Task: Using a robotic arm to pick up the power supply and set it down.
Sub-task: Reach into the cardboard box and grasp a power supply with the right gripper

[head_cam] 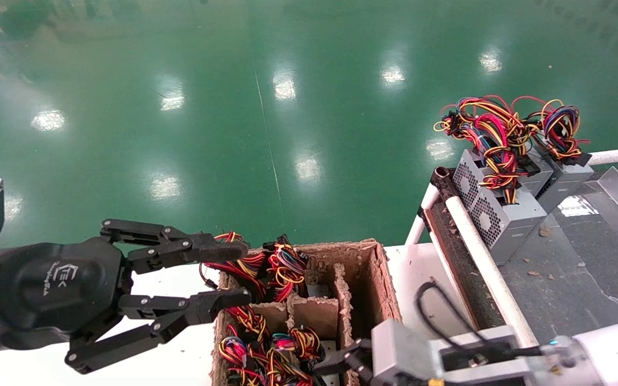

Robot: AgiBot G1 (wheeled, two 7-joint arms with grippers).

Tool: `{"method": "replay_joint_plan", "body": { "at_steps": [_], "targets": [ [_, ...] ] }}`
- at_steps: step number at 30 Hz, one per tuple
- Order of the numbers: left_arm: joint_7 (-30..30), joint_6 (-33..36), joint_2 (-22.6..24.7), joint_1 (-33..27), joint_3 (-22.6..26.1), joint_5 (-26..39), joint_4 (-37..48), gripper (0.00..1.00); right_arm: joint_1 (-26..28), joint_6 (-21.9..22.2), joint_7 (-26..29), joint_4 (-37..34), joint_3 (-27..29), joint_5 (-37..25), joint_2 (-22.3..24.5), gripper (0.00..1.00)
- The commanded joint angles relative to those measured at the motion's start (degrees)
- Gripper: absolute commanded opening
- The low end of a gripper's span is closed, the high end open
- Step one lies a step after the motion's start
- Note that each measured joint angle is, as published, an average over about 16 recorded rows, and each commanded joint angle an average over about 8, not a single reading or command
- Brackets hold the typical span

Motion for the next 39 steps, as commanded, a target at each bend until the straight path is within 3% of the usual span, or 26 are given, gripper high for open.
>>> {"method": "replay_joint_plan", "body": {
  "at_steps": [1,5,7,39],
  "targets": [
    [0.00,0.00,0.00,0.00,0.00,0.00,0.00,1.00,0.03,-0.07,0.32,0.03,-0.94,-0.93,-1.22,0.57],
    [0.00,0.00,0.00,0.00,0.00,0.00,0.00,1.00,-0.20,1.78,0.44,-0.20,-1.83,-3.00,-3.05,0.09],
    [0.00,0.00,0.00,0.00,0.01,0.00,0.00,1.00,-0.27,2.77,0.48,-0.21,-2.04,-3.92,-3.63,0.00],
    [0.01,-0.01,-0.01,-0.01,0.03,-0.02,0.00,1.00,-1.51,11.65,-1.51,1.21,-2.78,-11.62,-6.64,0.00]
  ]
}}
